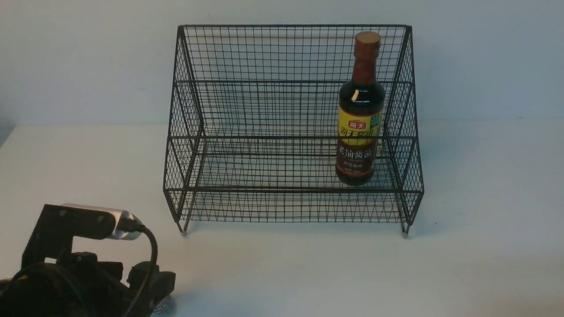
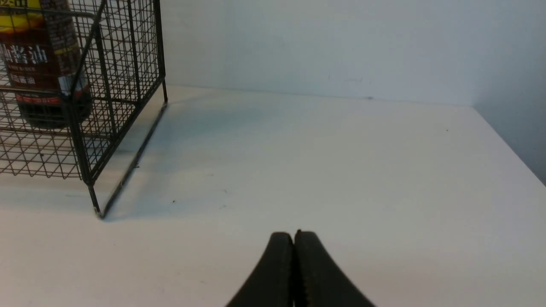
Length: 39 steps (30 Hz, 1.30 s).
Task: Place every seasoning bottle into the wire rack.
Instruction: Use the left arm to grab the condiment bottle closest to it, then use the left arm to put the condiment bottle back on the shelf
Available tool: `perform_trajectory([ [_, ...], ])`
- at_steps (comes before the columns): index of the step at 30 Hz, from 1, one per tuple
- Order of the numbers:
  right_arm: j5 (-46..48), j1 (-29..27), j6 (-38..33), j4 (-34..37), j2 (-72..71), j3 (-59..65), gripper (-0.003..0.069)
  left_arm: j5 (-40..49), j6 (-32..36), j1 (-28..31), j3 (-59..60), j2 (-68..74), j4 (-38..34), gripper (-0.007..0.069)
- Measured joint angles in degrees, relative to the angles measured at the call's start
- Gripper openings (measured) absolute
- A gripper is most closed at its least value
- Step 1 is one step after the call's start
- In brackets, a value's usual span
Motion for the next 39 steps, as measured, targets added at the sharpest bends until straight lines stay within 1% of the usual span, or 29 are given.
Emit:
perform_trajectory([
  [1, 0.0, 0.0, 0.0, 0.0, 0.0, 0.0, -0.0015, -0.3, 1.4, 0.0, 0.0, 0.9, -1.5, 0.0683],
  [2, 0.0, 0.0, 0.0, 0.0, 0.0, 0.0, -0.0015, -0.4, 1.8, 0.0, 0.0, 1.1, -1.5, 0.0683],
  [3, 0.0, 0.0, 0.0, 0.0, 0.0, 0.0, -0.0015, -0.7, 4.8, 0.0, 0.0, 2.9, -4.2, 0.0684],
  [5, 0.0, 0.0, 0.0, 0.0, 0.0, 0.0, -0.0015, -1.0, 8.8, 0.0, 0.0, 5.5, -7.2, 0.0683],
  [6, 0.0, 0.0, 0.0, 0.0, 0.0, 0.0, -0.0015, -1.0, 9.2, 0.0, 0.0, 5.7, -7.5, 0.0681],
  [9, 0.0, 0.0, 0.0, 0.0, 0.0, 0.0, -0.0015, -2.1, 14.9, 0.0, -0.1, 9.0, -12.9, 0.0633],
  [11, 0.0, 0.0, 0.0, 0.0, 0.0, 0.0, -0.0015, -3.4, 20.6, 0.0, -0.3, 11.3, -18.0, 0.0530],
  [12, 0.0, 0.0, 0.0, 0.0, 0.0, 0.0, -0.0015, -3.8, 22.1, 0.0, -0.4, 12.1, -19.7, 0.0470],
  [14, 0.0, 0.0, 0.0, 0.0, 0.0, 0.0, -0.0015, -4.5, 25.8, 0.0, -0.5, 13.2, -24.2, 0.0330],
  [15, 0.0, 0.0, 0.0, 0.0, 0.0, 0.0, -0.0015, -4.7, 27.7, 0.0, -0.5, 13.5, -26.7, 0.0318],
  [19, 0.0, 0.0, 0.0, 0.0, 0.0, 0.0, -0.0015, -4.3, 31.6, -0.1, -0.5, 13.1, -29.5, 0.0324],
  [21, 0.0, 0.0, 0.0, 0.0, 0.0, 0.0, -0.0015, -3.2, 31.2, -0.1, -0.5, 11.5, -29.5, 0.0324],
  [23, 0.0, 0.0, 0.0, 0.0, 0.0, 0.0, -0.0015, -1.4, 29.5, -0.1, -0.5, 8.9, -28.9, 0.0324],
  [25, 0.0, 0.0, 0.0, 0.0, 0.0, 0.0, -0.0015, 1.1, 24.9, -0.1, -1.4, 2.9, -24.2, 0.0324],
  [28, 0.0, 0.0, 0.0, 0.0, 0.0, 0.0, -0.0015, 3.6, 12.1, -0.1, -5.8, -4.7, -12.9, 0.0324],
  [30, 0.0, 0.0, 0.0, 0.0, 0.0, 0.0, -0.0015, 6.5, -1.8, -0.1, -11.1, -8.2, -0.9, 0.0324],
  [32, 0.0, 0.0, 0.0, 0.0, 0.0, 0.0, -0.0015, 12.0, -17.9, -0.1, -17.6, -8.8, 11.6, 0.0324],
  [33, 0.0, 0.0, 0.0, 0.0, 0.0, 0.0, -0.0015, 15.2, -24.4, -0.1, -21.0, -8.2, 18.5, 0.0324],
  [34, 0.0, 0.0, 0.0, 0.0, 0.0, 0.0, -0.0015, 17.0, -27.5, -0.1, -22.7, -7.8, 21.2, 0.0324],
  [35, 0.0, 0.0, 0.0, 0.0, 0.0, 0.0, -0.0015, 22.7, -37.1, -0.1, -29.7, -5.7, 30.1, 0.0324],
  [36, 0.0, 0.0, 0.0, 0.0, 0.0, 0.0, -0.0015, 26.5, -43.3, -0.1, -33.8, -3.3, 36.6, 0.0324],
  [37, 0.0, 0.0, 0.0, 0.0, 0.0, 0.0, -0.0015, 28.3, -46.4, -0.1, -37.6, -1.0, 41.2, 0.0324],
  [38, 0.0, 0.0, 0.0, 0.0, 0.0, 0.0, -0.0015, 28.9, -47.5, -0.1, -38.3, -1.0, 41.2, 0.0324],
  [39, 0.0, 0.0, 0.0, 0.0, 0.0, 0.0, -0.0015, 30.1, -50.1, -0.1, -42.8, 3.0, 45.7, 0.0324],
])
